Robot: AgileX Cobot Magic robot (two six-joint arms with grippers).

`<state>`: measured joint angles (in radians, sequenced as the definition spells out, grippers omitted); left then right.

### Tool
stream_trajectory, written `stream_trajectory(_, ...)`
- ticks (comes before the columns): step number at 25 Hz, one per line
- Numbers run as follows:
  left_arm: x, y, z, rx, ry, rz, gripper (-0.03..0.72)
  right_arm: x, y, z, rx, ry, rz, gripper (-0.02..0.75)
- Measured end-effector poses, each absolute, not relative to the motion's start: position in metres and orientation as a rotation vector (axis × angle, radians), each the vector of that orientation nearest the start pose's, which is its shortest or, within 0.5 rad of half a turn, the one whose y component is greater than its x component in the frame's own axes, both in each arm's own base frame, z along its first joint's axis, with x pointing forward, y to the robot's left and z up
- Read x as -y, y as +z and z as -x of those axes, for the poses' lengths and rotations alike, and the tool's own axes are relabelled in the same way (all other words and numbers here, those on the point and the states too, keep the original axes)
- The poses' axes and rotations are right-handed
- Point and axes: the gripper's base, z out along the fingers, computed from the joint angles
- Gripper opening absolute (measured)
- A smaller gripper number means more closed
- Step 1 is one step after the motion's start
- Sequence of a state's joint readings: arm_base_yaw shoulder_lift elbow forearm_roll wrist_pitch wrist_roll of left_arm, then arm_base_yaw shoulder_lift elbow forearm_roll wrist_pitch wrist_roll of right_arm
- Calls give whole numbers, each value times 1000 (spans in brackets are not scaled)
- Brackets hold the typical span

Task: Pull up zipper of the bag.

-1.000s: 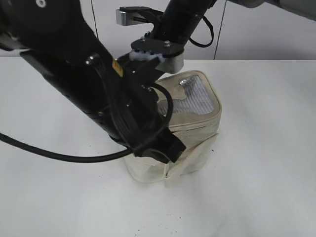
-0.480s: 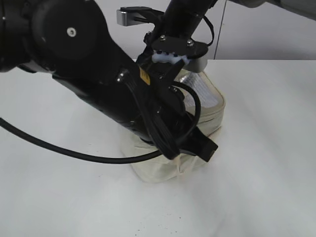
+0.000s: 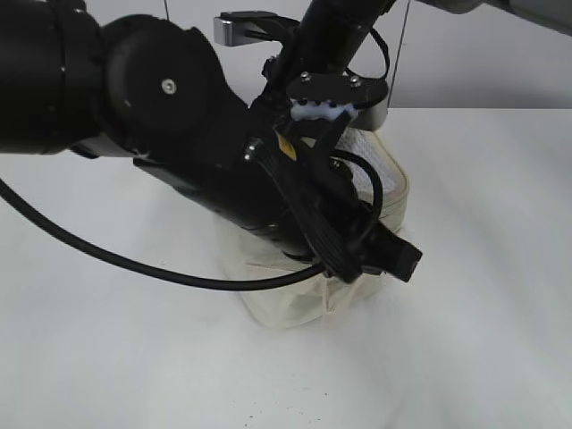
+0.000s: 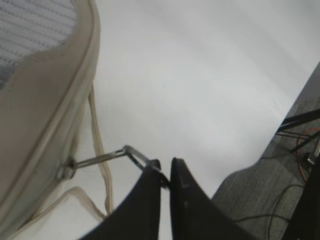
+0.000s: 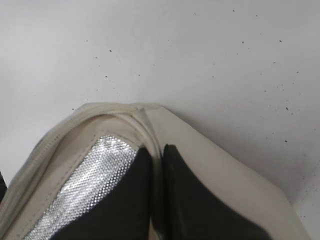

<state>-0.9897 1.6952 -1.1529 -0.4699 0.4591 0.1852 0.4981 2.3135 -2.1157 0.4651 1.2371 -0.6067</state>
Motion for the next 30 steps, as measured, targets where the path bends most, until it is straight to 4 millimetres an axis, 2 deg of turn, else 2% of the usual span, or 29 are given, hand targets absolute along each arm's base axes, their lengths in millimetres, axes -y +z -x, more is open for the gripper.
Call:
stream_trajectory(5, 321, 246, -188, -2335, -778, -1009, 9, -268, 219, -415, -2481, 636, 1358, 40)
stream_trajectory(12, 321, 239, -188, -2379, -738, -1080, 13, -267, 219, -415, -2484, 636, 1352, 40)
stream_trajectory(14, 318, 237, -186, -2390, -696, -1142, 37, -267, 219, -415, -2494, 638, 1338, 40)
stream_trajectory(16, 315, 240, -181, -2389, -656, -1214, 92, -267, 219, -415, -2515, 646, 1304, 49)
stream_trajectory(18, 311, 245, -177, -2375, -622, -1265, 193, -267, 220, -416, -2532, 650, 1276, 105)
stream_trajectory(20, 306, 256, -173, -2350, -611, -1276, 290, -268, 223, -416, -2543, 663, 1239, 215)
stream_trajectory(22, 299, 267, -172, -2334, -585, -1262, 355, -267, 229, -415, -2545, 666, 1206, 311)
stream_trajectory(23, 295, 273, -173, -2332, -573, -1245, 372, -266, 233, -415, -2545, 660, 1189, 361)
stream_trajectory(25, 283, 286, -177, -2317, -544, -1198, 387, -263, 240, -415, -2548, 620, 1169, 402)
stream_trajectory(27, 270, 304, -183, -2290, -540, -1115, 392, -256, 248, -416, -2556, 548, 1142, 422)
stream_trajectory(30, 246, 319, -203, -2294, -524, -967, 396, -242, 259, -420, -2564, 497, 1082, 430)
